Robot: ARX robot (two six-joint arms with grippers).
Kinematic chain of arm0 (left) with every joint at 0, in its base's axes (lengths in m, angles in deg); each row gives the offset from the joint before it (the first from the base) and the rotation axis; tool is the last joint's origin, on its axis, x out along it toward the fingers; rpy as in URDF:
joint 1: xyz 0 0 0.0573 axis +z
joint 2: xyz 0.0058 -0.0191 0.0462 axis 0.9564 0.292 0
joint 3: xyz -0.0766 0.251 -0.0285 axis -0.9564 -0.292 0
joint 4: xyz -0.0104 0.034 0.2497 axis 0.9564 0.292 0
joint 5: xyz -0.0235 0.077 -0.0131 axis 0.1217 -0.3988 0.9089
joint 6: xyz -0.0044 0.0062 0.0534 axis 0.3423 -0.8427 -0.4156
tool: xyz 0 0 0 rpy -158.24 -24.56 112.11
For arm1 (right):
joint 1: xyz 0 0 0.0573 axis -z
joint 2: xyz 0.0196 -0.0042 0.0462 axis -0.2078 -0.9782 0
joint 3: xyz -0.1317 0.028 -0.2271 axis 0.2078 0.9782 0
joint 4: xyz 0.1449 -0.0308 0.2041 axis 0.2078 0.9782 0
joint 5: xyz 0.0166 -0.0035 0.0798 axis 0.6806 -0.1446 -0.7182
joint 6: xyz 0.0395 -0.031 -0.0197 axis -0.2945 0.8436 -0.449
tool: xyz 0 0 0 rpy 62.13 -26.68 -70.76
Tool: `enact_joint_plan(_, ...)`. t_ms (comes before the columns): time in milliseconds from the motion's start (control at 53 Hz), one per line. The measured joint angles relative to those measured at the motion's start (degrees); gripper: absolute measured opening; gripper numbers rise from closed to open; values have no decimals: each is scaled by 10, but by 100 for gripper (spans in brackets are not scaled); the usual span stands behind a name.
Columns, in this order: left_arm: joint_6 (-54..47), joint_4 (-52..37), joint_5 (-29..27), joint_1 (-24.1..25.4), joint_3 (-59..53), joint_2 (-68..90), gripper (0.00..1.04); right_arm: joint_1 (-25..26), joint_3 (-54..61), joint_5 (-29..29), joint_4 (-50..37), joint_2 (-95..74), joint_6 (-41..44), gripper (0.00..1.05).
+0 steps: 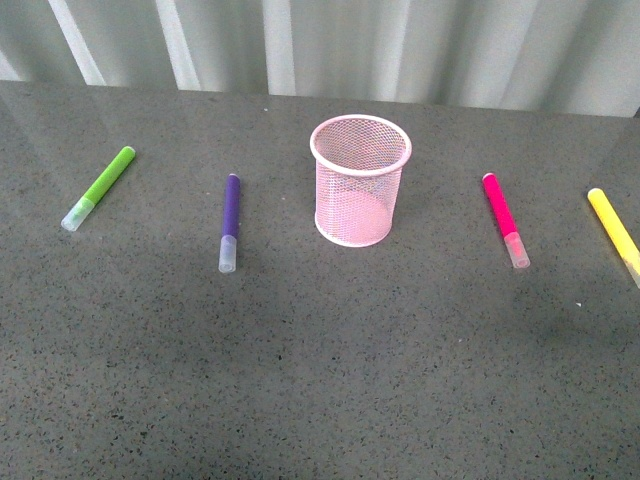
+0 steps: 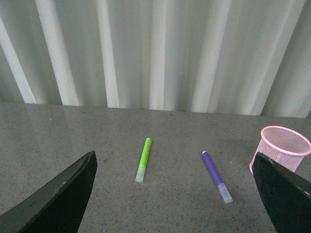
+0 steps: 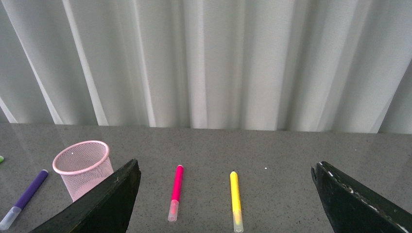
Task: Insert purple and pink pens into pink cup
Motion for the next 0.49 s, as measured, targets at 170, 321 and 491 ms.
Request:
enact_joint_plan(170, 0, 0, 0, 0, 0, 0, 98, 0, 0, 0, 0, 0, 0, 98)
enact_joint_plan(321, 0, 0, 0, 0, 0, 0, 98, 0, 0, 0, 0, 0, 0, 98)
enact_joint_plan(491, 0, 0, 0, 0, 0, 0, 98, 0, 0, 0, 0, 0, 0, 98)
